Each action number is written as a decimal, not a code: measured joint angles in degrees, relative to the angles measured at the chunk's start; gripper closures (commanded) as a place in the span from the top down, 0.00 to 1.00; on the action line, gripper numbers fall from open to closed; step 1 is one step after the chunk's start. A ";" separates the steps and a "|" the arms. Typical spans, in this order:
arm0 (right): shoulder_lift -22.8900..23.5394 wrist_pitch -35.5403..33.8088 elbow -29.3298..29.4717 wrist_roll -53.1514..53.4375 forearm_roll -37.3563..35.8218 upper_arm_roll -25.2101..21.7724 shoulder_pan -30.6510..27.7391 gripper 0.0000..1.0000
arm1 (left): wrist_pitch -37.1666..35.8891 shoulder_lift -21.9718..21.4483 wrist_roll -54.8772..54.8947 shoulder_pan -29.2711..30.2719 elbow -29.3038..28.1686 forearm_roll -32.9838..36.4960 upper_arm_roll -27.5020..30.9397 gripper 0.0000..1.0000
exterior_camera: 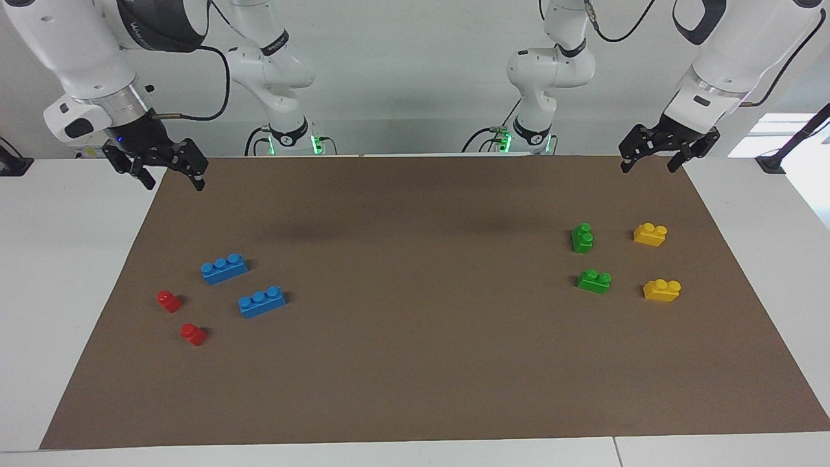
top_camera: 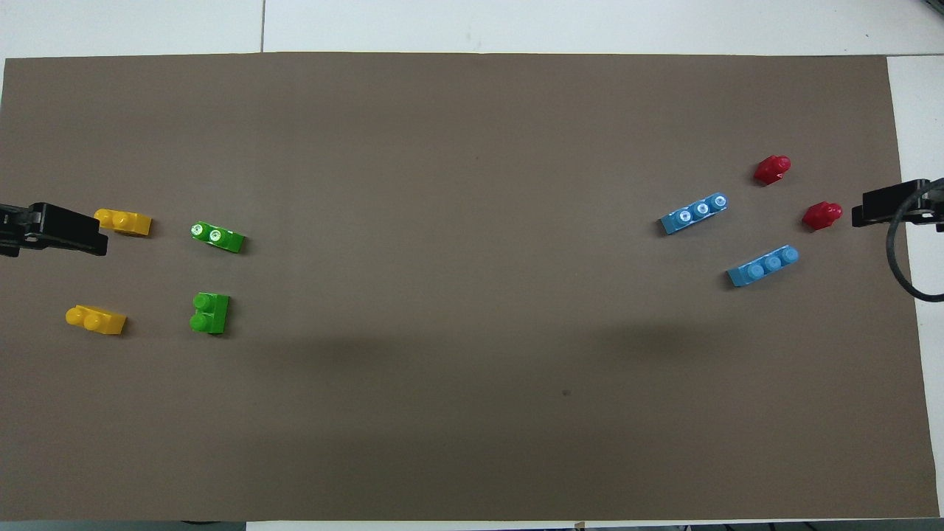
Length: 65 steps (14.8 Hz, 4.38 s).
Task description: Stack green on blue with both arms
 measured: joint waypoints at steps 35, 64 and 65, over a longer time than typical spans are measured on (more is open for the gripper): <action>23.39 9.10 7.84 35.29 19.67 0.24 -3.28 0.99 | 42.82 5.25 3.95 0.73 -40.68 0.00 -0.15 0.00; 34.09 14.28 1.10 38.02 25.99 0.50 -3.69 1.00 | 30.59 5.81 -103.43 -18.85 -21.58 -9.31 -1.58 0.00; 34.53 14.86 1.10 38.02 25.99 0.50 -3.70 1.00 | 30.65 5.84 -103.83 -18.85 -21.58 -9.33 -1.58 0.00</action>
